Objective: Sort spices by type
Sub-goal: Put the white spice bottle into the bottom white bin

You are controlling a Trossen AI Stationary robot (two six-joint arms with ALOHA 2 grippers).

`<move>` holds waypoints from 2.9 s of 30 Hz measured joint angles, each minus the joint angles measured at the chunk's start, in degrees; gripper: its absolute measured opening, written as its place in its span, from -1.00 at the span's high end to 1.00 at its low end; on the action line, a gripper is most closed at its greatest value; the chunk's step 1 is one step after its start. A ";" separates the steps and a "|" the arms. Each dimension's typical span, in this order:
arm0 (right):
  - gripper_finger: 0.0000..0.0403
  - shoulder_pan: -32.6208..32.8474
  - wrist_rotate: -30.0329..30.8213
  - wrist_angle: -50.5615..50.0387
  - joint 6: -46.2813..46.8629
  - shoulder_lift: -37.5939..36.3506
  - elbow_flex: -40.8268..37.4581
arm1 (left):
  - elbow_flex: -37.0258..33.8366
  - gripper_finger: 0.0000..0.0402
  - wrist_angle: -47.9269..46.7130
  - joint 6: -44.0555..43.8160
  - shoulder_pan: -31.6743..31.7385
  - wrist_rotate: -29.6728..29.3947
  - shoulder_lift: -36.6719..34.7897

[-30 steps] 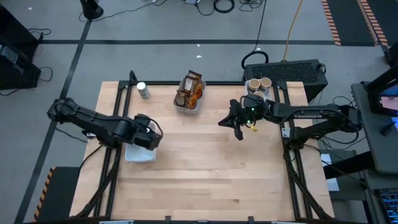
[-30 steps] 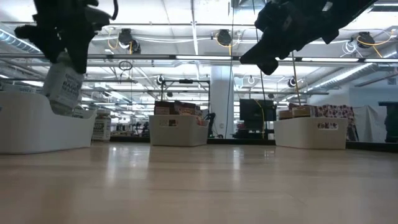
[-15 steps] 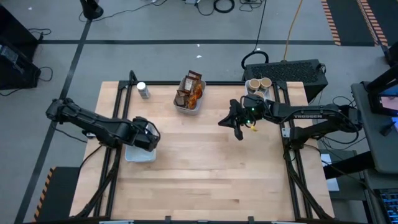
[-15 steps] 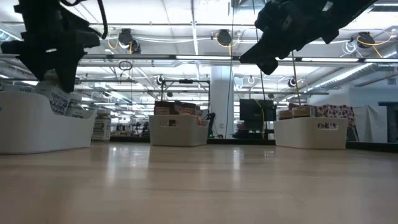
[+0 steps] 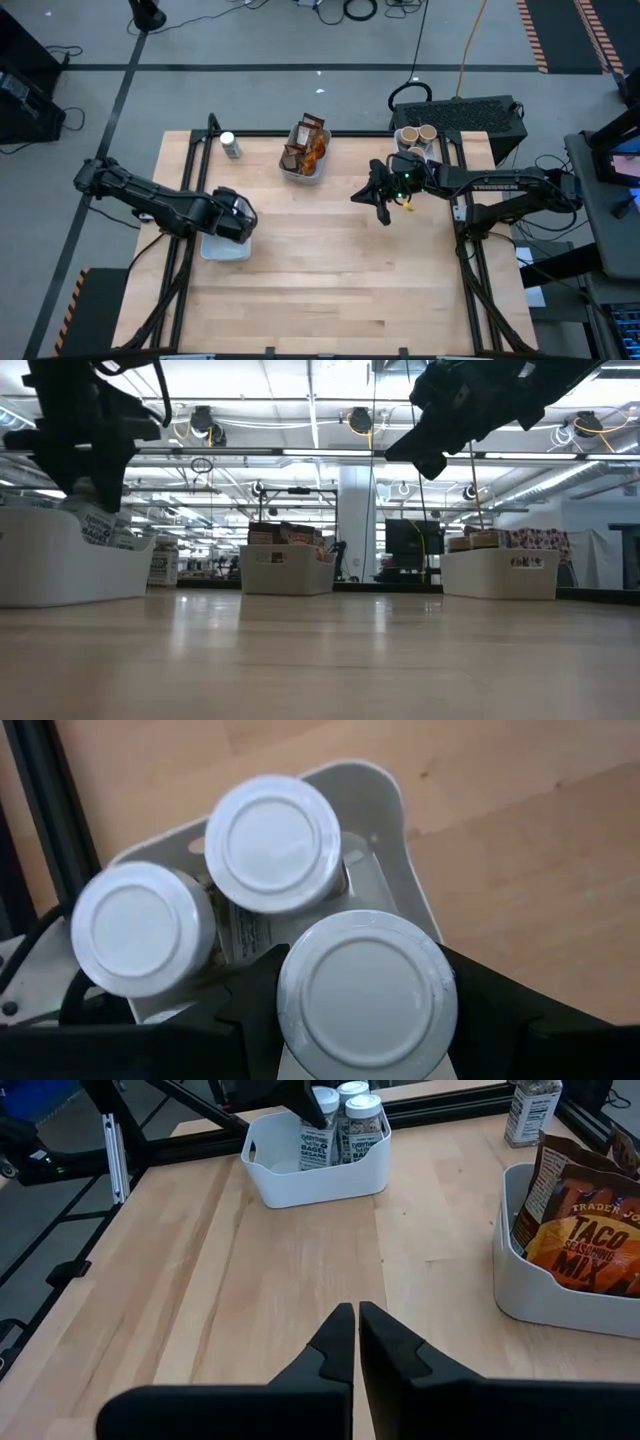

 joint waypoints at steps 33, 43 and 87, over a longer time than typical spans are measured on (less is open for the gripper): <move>1.00 0.00 0.02 -0.05 -0.48 0.00 0.00 | 0.02 -0.23 -3.85 -2.40 0.11 -2.61 3.13; 1.00 0.00 0.02 -0.05 -0.46 0.00 0.00 | 0.04 -0.55 -4.30 -2.47 0.11 -2.80 3.15; 1.00 0.49 0.03 -1.00 5.37 0.00 0.00 | 28.55 -0.40 -2.94 55.13 54.17 3.00 6.52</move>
